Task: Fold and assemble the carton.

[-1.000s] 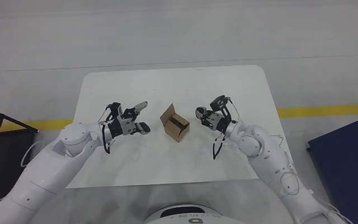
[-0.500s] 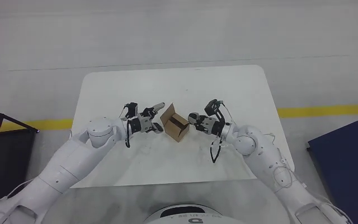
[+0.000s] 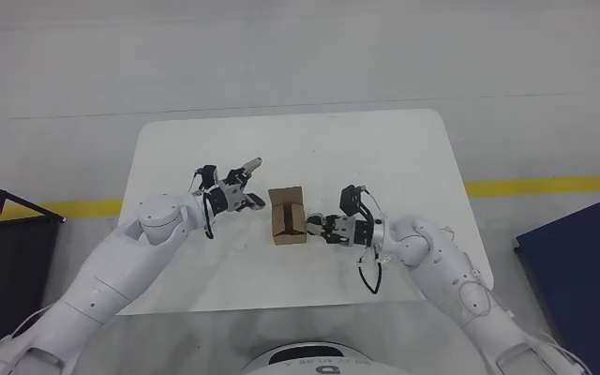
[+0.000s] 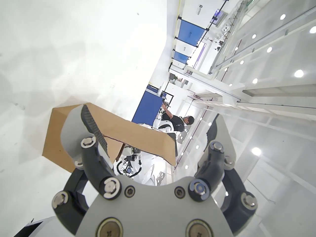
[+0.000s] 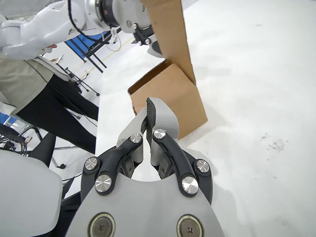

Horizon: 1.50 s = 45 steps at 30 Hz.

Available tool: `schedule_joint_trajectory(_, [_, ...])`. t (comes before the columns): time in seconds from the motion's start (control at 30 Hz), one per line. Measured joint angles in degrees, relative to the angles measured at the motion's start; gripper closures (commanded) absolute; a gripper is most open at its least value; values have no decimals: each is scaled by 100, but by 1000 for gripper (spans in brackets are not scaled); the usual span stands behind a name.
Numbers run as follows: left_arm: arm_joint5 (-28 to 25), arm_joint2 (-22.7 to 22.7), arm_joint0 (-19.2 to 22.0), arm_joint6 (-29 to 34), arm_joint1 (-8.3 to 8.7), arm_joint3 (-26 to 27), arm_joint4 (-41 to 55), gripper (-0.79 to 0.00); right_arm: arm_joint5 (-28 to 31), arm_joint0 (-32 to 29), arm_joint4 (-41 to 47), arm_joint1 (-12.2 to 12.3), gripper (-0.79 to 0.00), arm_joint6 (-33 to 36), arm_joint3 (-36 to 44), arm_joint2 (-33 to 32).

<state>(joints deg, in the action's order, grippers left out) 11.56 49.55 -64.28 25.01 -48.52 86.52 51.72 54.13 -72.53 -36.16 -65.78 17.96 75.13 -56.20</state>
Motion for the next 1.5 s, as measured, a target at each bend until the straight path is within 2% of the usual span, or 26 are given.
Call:
schedule_joint_trajectory(0.27, [-66, 527, -298, 152, 73, 234, 56, -785, -26, -244, -56, 86, 0, -189, 485, -249])
schedule_joint_trajectory(0.37, [-203, 828, -567, 575, 117, 419, 470, -785, -13, -414, -95, 131, 0, -423, 649, -449])
schedule_joint_trajectory(0.57, [-654, 1360, -1490, 1538, 153, 696, 1909, -785, -134, -506, -353, 136, 0, -1032, 551, -655])
schedule_joint_trajectory(0.7, [-863, 1476, -1956, 2111, 171, 793, 1880, -785, -73, -436, -549, 112, 0, -1413, 401, -674])
schedule_joint_trajectory(0.8, [-1016, 1580, -2139, 2488, 153, 711, 2142, -785, -2, -409, -563, 112, 0, -1561, 323, -720])
schedule_joint_trajectory(1.07, [-1099, 1655, -2192, 2483, 152, 657, 2178, -785, 4, -413, -550, 113, 0, -1566, 322, -724])
schedule_joint_trajectory(1.23, [-1013, 1543, -2181, 1991, 113, 810, 1566, -785, -177, -437, -716, 86, 0, -1660, 636, -648])
schedule_joint_trajectory(1.37, [-1307, 1515, -2173, 1835, 35, 743, 1696, -785, -241, -460, -1088, 39, 0, -1708, 1060, -408])
schedule_joint_trajectory(1.5, [-1560, 1711, -2102, 1763, 10, 707, 1576, -785, -443, -422, -1381, -24, 0, -1662, 1298, -109])
